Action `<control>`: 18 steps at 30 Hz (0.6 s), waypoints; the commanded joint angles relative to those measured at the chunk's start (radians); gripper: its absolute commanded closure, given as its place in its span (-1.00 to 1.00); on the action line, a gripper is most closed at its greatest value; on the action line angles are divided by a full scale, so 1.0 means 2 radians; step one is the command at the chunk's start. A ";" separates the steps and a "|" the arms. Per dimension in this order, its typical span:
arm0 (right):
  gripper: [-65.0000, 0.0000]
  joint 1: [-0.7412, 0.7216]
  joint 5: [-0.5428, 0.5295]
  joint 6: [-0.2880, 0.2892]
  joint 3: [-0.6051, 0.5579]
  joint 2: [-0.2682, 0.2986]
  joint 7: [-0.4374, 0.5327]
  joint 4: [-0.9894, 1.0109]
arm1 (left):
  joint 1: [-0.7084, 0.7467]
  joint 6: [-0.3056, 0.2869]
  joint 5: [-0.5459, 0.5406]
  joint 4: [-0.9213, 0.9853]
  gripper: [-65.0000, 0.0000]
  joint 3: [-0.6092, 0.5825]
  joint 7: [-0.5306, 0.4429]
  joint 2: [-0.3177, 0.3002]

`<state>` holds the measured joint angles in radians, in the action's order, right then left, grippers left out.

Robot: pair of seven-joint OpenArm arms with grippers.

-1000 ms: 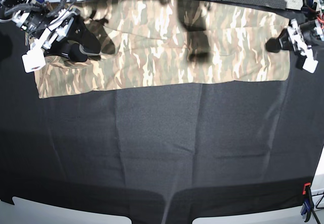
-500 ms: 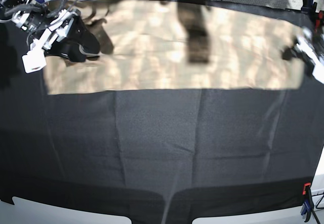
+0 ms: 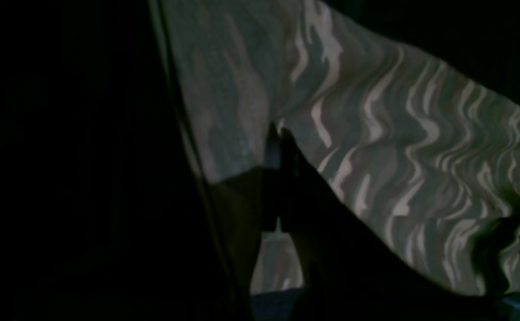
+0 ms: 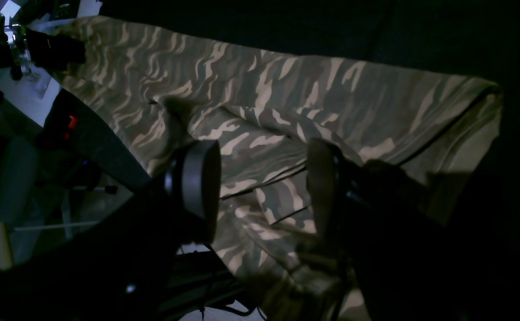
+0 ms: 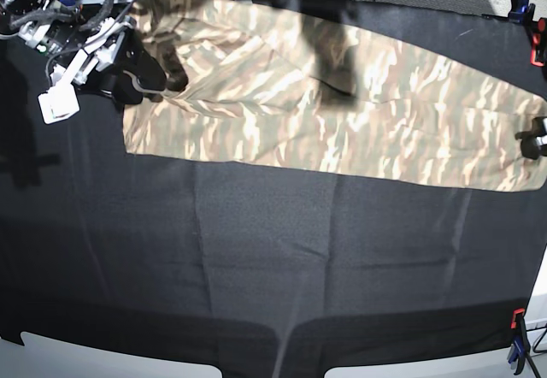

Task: Layout the t-shirt on the table in an organized manner, then fold the t-shirt properly
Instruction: 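Pull the strip end with the left gripper to straighten the folded shirt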

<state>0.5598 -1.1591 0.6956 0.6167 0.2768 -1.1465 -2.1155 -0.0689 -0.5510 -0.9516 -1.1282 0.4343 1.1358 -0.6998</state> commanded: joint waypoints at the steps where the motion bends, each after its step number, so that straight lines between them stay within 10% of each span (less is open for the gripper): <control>1: 0.07 0.000 -0.015 0.001 0.002 0.004 0.012 -0.007 | -0.007 -0.003 -0.010 -0.017 1.00 0.005 0.003 -0.011; 18: 0.07 0.000 -0.015 0.001 0.002 0.004 0.012 -0.007 | 0.025 -0.022 -0.120 -0.132 1.00 0.004 0.130 0.159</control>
<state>0.5598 -1.1595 0.6956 0.6167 0.2768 -1.1465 -2.1155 -0.0063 -0.5877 -1.1538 -1.3712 0.4385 1.3987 -0.3676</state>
